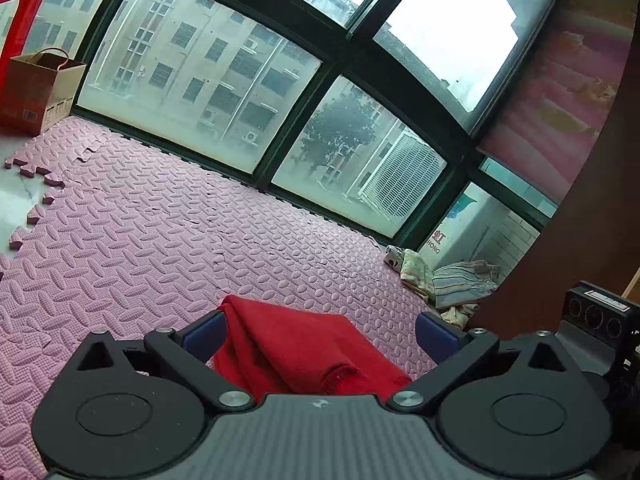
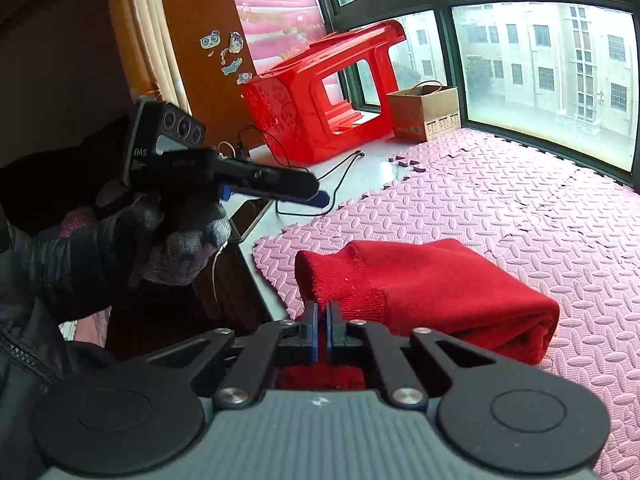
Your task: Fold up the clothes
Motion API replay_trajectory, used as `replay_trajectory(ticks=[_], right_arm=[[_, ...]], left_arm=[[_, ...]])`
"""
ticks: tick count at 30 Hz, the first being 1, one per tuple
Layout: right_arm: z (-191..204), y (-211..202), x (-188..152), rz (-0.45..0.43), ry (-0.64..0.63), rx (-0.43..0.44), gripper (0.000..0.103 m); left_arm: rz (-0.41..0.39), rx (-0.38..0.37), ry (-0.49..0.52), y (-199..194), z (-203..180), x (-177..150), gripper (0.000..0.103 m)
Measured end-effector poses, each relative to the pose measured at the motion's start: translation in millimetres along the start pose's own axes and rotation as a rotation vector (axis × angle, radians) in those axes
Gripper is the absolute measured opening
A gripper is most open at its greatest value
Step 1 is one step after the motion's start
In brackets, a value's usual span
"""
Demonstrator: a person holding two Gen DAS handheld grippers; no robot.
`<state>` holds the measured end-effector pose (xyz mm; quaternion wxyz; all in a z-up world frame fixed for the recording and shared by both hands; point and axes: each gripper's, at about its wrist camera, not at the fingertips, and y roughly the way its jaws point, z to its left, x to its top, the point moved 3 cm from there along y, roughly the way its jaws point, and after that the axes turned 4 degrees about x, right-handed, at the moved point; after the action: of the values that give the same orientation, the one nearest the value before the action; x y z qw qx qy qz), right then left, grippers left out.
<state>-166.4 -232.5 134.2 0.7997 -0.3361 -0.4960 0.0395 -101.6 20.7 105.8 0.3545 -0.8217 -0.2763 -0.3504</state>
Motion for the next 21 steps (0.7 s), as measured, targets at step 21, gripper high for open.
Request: replay_trajectory(ticks=[21], right_arm=[[-1.2, 18.5, -32.9, 0.042, 0.019, 0.046, 0.005]], left_arm=[[0.267, -0.109, -0.152, 88.5, -31.2, -48.4, 0.098]])
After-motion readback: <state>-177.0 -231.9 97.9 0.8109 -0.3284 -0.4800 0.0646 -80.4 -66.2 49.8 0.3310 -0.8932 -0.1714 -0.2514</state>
